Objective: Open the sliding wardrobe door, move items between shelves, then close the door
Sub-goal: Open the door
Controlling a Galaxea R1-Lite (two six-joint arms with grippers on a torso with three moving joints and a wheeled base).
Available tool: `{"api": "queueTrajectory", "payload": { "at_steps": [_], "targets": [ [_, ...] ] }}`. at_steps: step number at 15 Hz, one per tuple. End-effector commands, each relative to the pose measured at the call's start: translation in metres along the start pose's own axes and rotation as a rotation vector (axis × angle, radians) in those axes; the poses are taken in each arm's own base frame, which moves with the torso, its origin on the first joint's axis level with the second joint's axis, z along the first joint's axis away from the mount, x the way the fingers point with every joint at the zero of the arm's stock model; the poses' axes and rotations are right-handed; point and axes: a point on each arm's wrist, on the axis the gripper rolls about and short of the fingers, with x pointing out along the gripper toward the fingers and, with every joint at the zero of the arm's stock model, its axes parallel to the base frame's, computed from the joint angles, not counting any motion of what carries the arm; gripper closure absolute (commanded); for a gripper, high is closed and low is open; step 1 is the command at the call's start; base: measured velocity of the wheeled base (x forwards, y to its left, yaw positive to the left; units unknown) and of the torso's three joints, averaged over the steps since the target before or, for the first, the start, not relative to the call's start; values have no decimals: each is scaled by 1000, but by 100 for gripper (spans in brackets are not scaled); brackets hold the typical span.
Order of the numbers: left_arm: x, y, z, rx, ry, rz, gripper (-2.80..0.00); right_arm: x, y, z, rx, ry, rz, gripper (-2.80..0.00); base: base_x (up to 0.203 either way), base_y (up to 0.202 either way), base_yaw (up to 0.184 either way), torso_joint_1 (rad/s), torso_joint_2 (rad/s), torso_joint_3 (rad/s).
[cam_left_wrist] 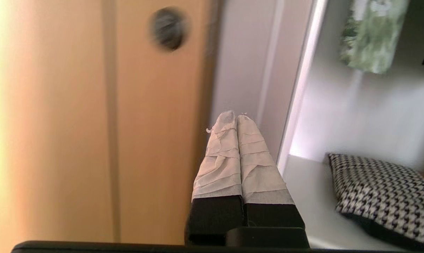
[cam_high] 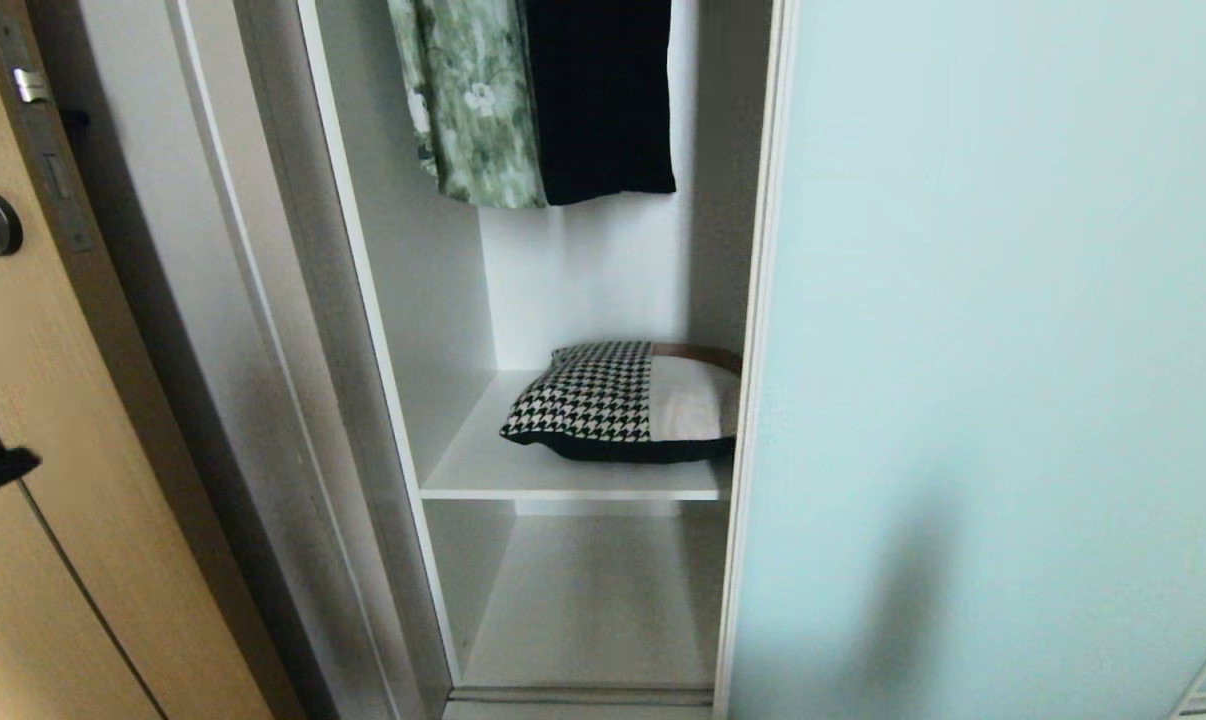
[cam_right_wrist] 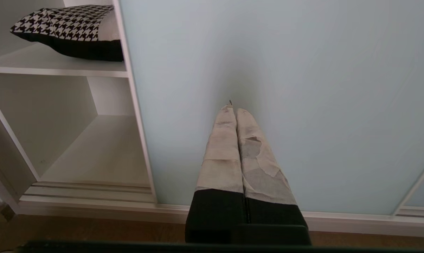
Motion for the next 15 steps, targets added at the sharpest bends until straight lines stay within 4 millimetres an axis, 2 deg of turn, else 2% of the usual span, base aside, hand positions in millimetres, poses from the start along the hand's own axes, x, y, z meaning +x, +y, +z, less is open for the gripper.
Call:
{"api": "queueTrajectory", "payload": {
  "at_steps": [1, 4, 6, 7, 10, 13, 15],
  "targets": [
    [-54, 26, 2, -48, -101, 37, 0, 0, 0, 0, 1, 1, 0, 0, 0, 0, 0, 0, 0, 0],
    [-99, 44, -7, -87, -128, 56, 0, 0, 0, 0, 1, 1, 0, 0, 0, 0, 0, 0, 0, 0],
    [-129, 54, -27, -87, -117, 23, 0, 0, 0, 0, 0, 1, 0, 0, 0, 0, 0, 0, 0, 0],
    [-138, 56, -39, -71, -82, 1, 0, 0, 0, 0, 1, 1, 0, 0, 0, 0, 0, 0, 0, 0],
    [-146, 54, -81, 16, 87, -183, 0, 0, 0, 0, 0, 1, 0, 0, 0, 0, 0, 0, 0, 0],
    [-163, 58, -105, 47, 191, -276, 0, 0, 0, 0, 0, 1, 0, 0, 0, 0, 0, 0, 0, 0],
    [-166, 58, -116, 49, 278, -349, 0, 0, 0, 0, 0, 1, 0, 0, 0, 0, 0, 0, 0, 0]
  ]
}}
